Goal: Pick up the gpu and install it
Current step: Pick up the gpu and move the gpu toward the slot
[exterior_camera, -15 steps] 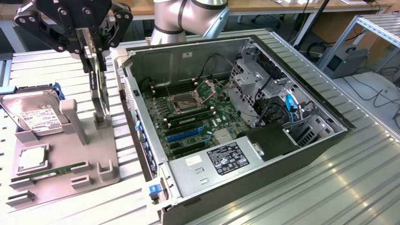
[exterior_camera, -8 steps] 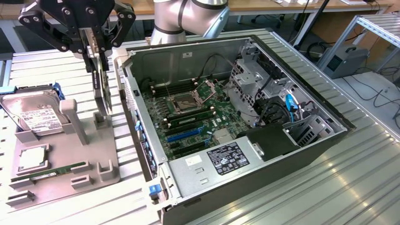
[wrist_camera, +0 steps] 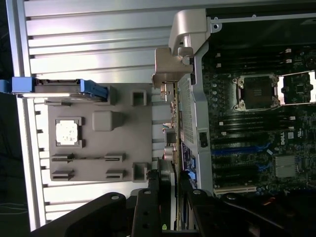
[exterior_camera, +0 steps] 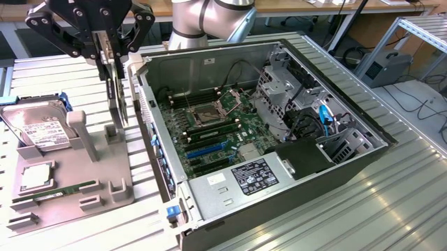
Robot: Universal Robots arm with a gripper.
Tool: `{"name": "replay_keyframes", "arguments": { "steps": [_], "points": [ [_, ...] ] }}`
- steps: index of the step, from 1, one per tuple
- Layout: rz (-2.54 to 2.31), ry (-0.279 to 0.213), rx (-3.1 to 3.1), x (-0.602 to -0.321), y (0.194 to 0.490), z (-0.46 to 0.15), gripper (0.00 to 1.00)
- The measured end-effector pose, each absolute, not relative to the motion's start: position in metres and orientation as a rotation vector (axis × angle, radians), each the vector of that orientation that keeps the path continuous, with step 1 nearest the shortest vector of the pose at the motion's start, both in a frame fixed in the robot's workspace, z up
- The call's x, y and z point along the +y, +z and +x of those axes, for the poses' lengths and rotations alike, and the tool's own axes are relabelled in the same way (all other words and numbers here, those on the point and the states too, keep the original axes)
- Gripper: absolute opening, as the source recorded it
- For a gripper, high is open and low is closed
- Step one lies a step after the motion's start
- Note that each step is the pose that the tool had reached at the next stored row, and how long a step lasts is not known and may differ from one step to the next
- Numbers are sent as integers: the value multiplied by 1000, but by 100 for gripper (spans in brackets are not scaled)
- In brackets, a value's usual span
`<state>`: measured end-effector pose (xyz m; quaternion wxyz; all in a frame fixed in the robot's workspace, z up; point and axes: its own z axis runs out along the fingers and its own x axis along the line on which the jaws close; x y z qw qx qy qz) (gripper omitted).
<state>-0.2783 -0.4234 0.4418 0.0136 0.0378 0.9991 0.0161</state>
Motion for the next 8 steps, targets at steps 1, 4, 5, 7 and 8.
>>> {"name": "replay_keyframes", "arguments": {
  "steps": [1, 4, 5, 7, 8],
  "points": [
    [118, 50, 3112, -423, 442, -278, 27],
    [118, 50, 3112, -423, 442, -276, 27],
    [118, 49, 3112, -423, 442, -276, 27],
    [118, 49, 3112, -423, 442, -275, 27],
    [118, 49, 3112, -423, 442, -275, 27]
  ]
}}
